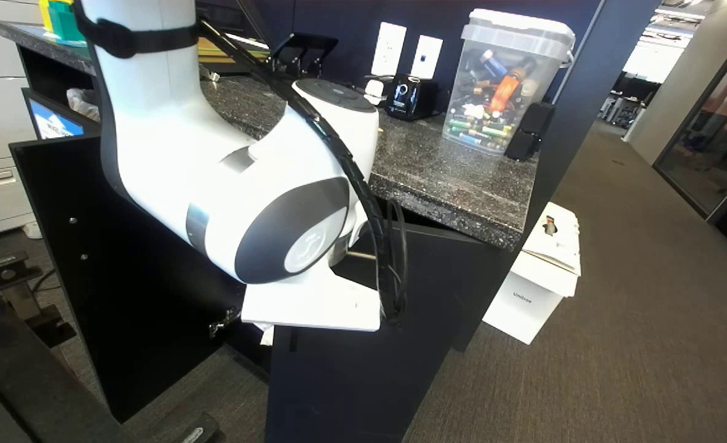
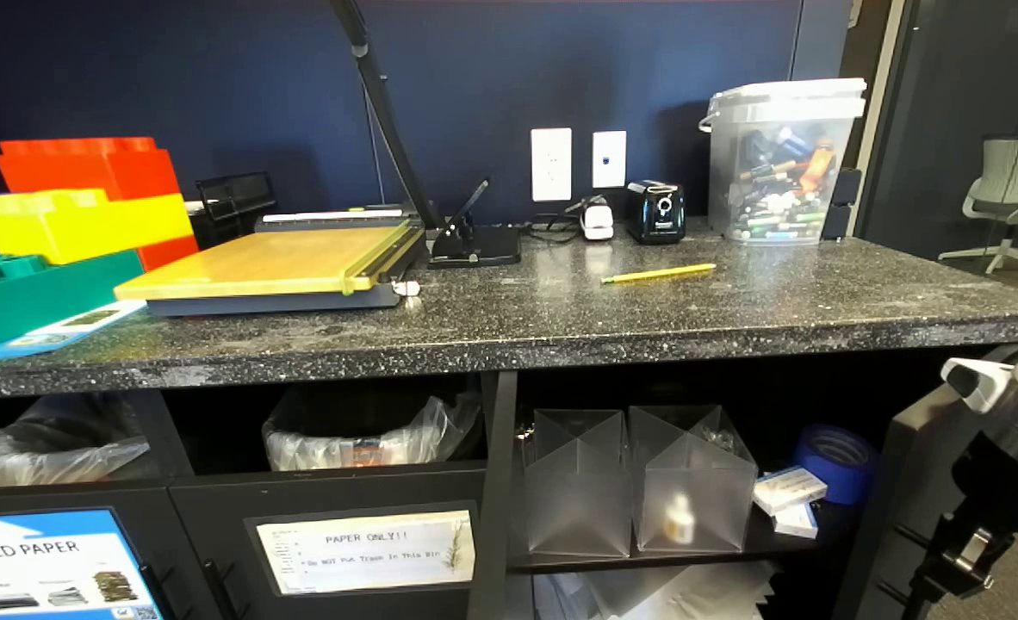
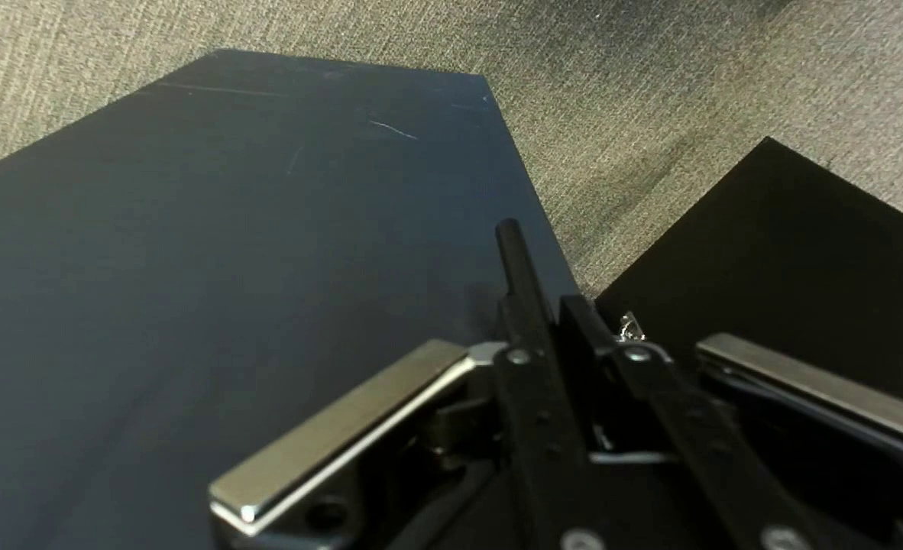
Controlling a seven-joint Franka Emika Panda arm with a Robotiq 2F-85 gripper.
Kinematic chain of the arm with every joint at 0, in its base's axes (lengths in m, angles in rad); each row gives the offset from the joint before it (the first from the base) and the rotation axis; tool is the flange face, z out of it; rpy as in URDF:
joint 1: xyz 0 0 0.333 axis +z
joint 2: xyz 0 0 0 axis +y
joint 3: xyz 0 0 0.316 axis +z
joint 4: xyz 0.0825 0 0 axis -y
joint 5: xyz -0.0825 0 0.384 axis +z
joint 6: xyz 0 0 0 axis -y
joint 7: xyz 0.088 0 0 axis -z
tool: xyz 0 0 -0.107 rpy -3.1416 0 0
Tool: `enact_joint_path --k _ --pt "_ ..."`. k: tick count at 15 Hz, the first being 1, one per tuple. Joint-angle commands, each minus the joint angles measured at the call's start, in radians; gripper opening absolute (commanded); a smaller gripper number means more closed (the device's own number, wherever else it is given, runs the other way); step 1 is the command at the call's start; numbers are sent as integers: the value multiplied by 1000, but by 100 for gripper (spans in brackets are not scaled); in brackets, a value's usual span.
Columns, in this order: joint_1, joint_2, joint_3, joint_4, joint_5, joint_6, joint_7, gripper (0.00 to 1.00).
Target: Open the bottom right cabinet door
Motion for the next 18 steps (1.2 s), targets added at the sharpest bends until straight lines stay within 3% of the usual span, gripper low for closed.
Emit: enact_joint_path --k 1,8,9,10,12,18 --pt "-10 -66 -92 33 10 -130 27 4" --pt "-13 -96 -104 -8 14 -126 37 4" --pt "-14 -103 -107 -16 14 -133 36 40" --pt "-14 -109 -112 -21 15 -143 38 41" --pt "-3 -123 -169 22 24 -250 60 54" --pt "12 -118 -367 343 16 -687 104 97"
